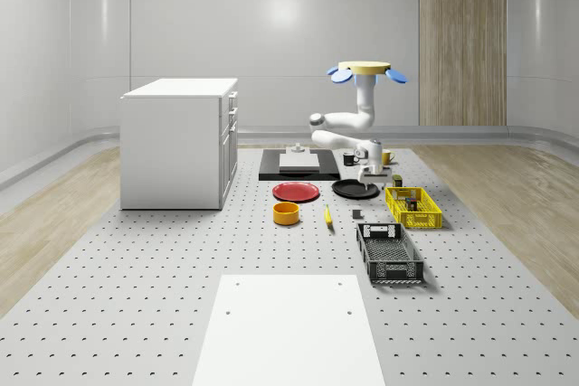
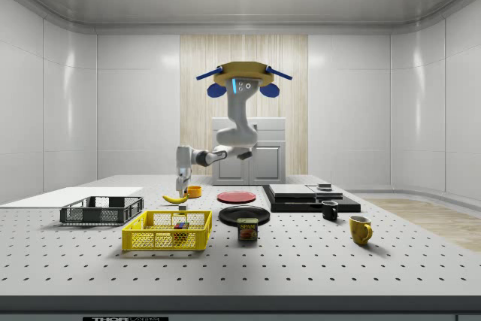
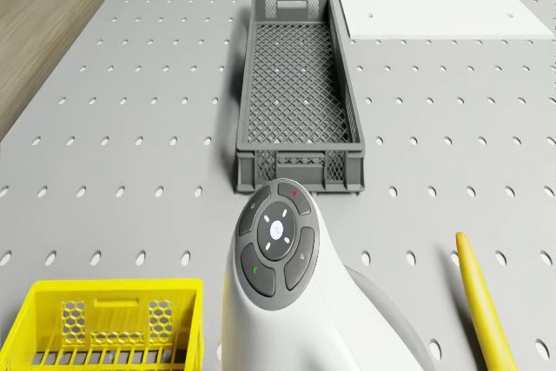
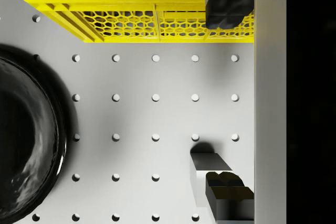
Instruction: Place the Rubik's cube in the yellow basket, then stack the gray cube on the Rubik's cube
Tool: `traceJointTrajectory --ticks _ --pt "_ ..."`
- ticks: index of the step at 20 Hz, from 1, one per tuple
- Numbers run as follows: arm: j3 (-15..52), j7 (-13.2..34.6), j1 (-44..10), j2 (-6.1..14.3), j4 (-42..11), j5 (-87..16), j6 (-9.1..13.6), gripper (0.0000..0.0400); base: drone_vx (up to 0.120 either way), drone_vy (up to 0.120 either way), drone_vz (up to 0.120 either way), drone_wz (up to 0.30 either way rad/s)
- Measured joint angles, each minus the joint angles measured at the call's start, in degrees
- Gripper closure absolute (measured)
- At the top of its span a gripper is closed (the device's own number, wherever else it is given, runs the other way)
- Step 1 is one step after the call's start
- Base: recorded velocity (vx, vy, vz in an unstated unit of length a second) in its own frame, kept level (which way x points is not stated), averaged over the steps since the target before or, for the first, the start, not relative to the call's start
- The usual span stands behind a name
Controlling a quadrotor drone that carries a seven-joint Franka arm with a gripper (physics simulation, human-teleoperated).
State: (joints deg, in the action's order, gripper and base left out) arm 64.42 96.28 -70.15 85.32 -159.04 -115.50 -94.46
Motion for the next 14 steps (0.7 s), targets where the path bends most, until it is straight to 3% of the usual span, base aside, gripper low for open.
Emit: traceJointTrajectory --ticks 6,11,14 --pt "-0.03 -0.08 0.11 -0.22 -0.02 -0.1 0.21 0.0 0.093 -0.12 -0.113 0.0" --pt "-0.06 -0.15 0.2 -0.39 -0.03 -0.18 0.36 0.0 0.0 -0.12 0.0 0.0" --pt "-0.07 -0.19 0.25 -0.48 -0.04 -0.23 0.46 0.0 0.0 -0.12 -0.107 0.0"
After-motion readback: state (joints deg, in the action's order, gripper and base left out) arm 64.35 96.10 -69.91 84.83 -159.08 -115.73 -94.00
